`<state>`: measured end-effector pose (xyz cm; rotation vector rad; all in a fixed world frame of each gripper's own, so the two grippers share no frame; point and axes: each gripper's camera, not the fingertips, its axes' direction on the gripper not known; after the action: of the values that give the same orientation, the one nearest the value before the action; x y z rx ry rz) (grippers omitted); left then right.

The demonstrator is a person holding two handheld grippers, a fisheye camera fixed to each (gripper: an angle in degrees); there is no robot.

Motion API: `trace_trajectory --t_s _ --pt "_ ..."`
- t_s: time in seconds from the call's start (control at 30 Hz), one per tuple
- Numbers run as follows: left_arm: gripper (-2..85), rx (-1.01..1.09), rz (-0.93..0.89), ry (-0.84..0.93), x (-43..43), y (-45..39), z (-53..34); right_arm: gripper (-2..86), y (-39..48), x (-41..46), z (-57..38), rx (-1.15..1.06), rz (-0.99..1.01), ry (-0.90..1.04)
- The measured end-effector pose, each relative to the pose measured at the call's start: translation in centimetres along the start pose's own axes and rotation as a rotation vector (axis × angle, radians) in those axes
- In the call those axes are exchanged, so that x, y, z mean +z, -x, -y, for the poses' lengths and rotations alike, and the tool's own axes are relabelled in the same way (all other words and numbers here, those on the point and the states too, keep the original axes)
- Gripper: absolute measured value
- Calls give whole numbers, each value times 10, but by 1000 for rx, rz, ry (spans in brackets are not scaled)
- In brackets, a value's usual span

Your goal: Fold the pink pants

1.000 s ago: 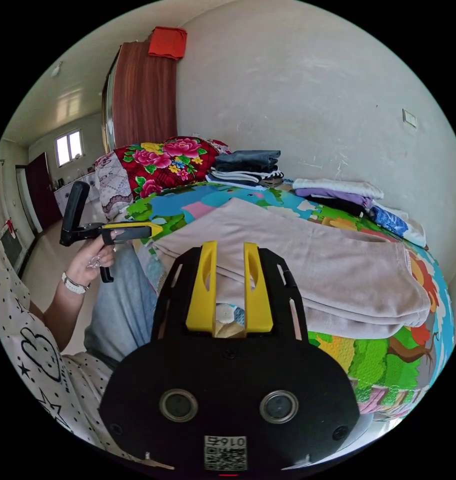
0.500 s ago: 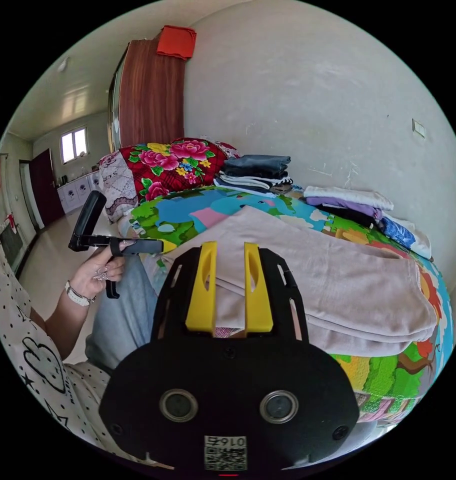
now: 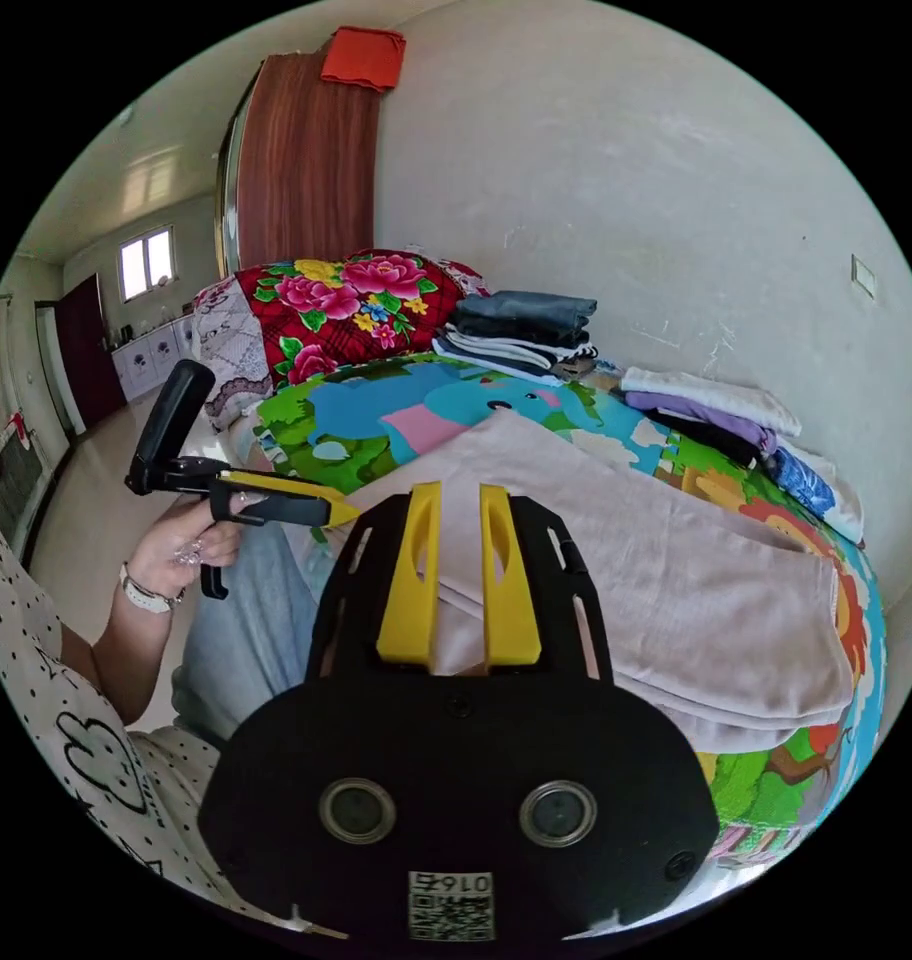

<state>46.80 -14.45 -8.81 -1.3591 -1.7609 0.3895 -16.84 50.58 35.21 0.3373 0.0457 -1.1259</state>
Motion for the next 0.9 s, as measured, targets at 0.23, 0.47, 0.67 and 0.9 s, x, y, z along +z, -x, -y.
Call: trace_trajectory --t_s 0.23,0.47,0.67,0.9 --pt "3 121 120 -4 -3 -43 19 102 4 75 136 -59 -16 158" --pt "1 141 121 -3 -10 -54 32 95 19 179 202 -219 -194 506" --pt "-1 143 112 1 -20 -47 43 70 8 196 215 -224 -180 513" --pt "-6 148 127 -42 -51 -25 51 12 -10 198 224 -223 -191 461"
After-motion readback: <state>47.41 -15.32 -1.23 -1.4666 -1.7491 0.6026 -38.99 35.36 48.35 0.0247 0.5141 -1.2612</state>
